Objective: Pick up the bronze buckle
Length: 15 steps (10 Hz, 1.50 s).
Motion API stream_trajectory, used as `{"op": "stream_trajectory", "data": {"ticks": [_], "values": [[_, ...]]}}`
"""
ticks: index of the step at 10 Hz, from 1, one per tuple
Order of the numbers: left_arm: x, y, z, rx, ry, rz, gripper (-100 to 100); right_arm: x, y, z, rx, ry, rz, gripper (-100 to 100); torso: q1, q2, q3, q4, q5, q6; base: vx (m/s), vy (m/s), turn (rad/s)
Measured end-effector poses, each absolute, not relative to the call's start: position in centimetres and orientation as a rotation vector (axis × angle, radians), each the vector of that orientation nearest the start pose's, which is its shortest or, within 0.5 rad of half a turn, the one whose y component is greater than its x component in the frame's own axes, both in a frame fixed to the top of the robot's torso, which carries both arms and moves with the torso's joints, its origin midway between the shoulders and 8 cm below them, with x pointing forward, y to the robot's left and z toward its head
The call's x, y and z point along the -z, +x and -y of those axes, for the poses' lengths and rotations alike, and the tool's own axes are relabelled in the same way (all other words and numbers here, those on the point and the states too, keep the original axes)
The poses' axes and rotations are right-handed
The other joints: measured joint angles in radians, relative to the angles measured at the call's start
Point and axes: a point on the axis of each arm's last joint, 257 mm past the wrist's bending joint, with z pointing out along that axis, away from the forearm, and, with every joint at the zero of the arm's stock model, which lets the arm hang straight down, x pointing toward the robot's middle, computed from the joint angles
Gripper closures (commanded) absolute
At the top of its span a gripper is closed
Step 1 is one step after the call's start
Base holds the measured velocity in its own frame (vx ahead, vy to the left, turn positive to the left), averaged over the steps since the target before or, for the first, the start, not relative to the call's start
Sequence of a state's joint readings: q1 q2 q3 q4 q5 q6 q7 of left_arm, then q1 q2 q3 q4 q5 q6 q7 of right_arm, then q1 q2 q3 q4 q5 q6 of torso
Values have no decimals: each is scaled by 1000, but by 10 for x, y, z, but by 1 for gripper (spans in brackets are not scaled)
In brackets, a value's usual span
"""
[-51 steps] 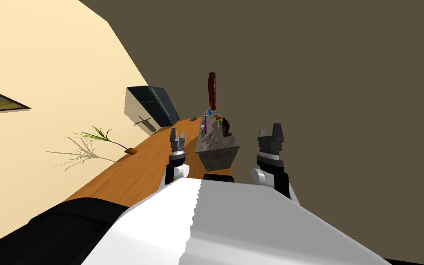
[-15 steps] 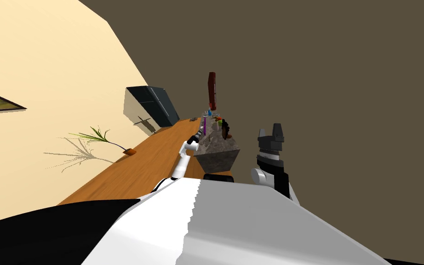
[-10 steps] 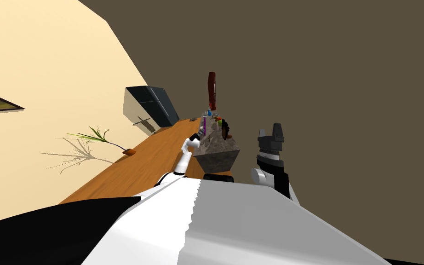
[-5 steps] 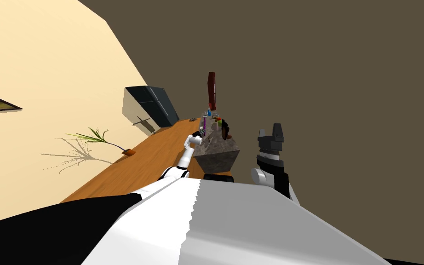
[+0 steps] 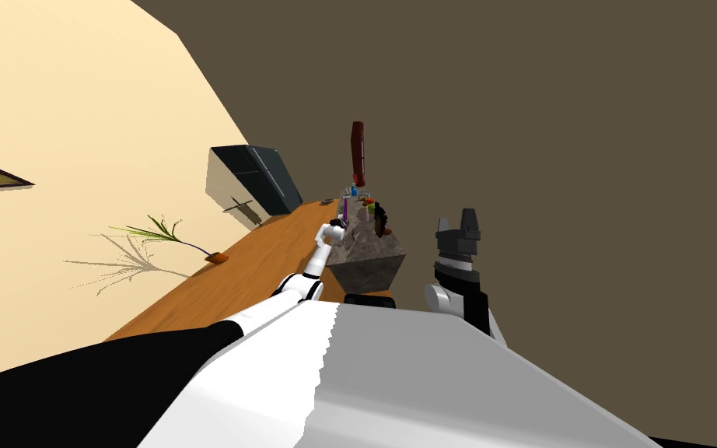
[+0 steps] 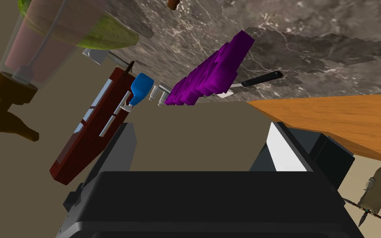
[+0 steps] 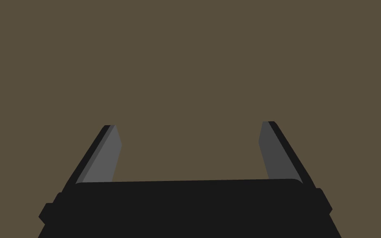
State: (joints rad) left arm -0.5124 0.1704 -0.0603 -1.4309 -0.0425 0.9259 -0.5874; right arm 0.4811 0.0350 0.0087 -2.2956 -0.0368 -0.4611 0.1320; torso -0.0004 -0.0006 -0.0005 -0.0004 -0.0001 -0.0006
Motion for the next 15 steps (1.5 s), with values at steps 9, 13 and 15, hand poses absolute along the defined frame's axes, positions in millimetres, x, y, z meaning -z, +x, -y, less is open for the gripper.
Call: {"op": "stream_trajectory", "data": {"ticks": [9, 13, 15], "values": [[252, 619, -188, 190, -738, -2247, -100, -30, 348, 283, -1217, 663, -599, 0, 0, 0, 0, 0, 0, 0, 10, -2, 0], [261, 609, -174, 115, -725, -2350, -100, -30, 348, 283, -1217, 663, -599, 0, 0, 1, 0, 0, 0, 0, 3, -4, 13], [271, 599, -165, 74, -718, -2415, -100, -30, 348, 283, -1217, 663, -599, 0, 0, 1, 0, 0, 0, 0, 7, -10, 28]]}}
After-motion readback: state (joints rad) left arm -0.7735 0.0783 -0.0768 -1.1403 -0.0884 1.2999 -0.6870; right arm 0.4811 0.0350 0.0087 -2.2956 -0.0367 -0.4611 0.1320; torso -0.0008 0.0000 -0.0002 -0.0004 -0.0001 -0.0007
